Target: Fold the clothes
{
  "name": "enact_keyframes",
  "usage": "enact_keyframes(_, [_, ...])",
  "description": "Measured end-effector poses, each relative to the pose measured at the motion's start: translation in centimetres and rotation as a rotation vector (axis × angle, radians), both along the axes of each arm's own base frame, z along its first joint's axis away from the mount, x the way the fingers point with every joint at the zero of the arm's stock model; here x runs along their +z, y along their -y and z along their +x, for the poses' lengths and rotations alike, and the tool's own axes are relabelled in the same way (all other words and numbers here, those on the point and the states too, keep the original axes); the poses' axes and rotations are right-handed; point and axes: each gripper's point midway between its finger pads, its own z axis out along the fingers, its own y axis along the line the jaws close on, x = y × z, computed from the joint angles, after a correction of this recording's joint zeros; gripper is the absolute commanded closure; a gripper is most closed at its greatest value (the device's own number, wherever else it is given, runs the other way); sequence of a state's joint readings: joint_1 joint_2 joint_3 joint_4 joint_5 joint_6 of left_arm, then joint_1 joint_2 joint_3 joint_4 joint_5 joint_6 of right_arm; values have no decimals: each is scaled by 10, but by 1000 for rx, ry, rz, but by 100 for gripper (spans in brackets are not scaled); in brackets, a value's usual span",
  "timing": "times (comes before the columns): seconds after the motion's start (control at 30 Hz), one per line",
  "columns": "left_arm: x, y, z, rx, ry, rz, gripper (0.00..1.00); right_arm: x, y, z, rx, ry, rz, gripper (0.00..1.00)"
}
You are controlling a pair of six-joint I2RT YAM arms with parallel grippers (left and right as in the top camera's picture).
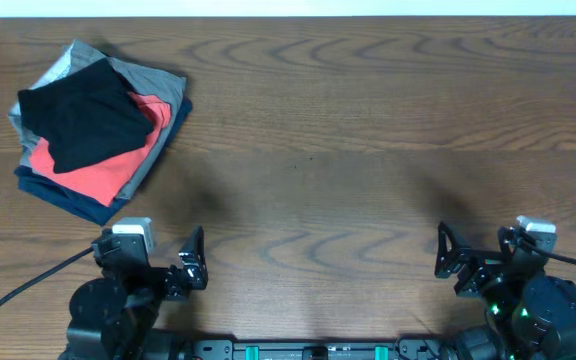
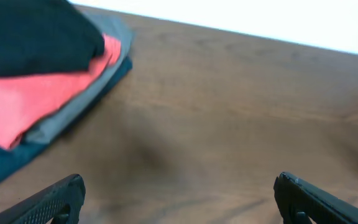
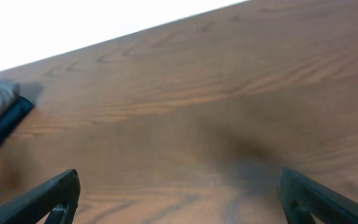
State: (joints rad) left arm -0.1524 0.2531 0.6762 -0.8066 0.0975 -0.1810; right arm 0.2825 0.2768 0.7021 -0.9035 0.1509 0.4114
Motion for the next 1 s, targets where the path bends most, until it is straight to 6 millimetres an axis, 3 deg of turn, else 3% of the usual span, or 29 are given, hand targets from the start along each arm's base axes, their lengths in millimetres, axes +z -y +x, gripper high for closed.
enact_keyframes(0.27, [-28, -3, -16, -1, -129, 22, 2, -30, 7, -16, -14, -132, -45, 1])
enact_keyframes(0.53, [-42, -4, -27, -1, -201, 33, 2, -53, 13, -34, -17, -250, -82, 1])
enact_keyframes(0.83, [-43, -4, -27, -1, -205, 34, 2, -41, 17, -37, -32, -141, -53, 1])
enact_keyframes(1.0, [-43, -4, -27, -1, -205, 34, 2, -28, 14, -15, -11, 75, -84, 1])
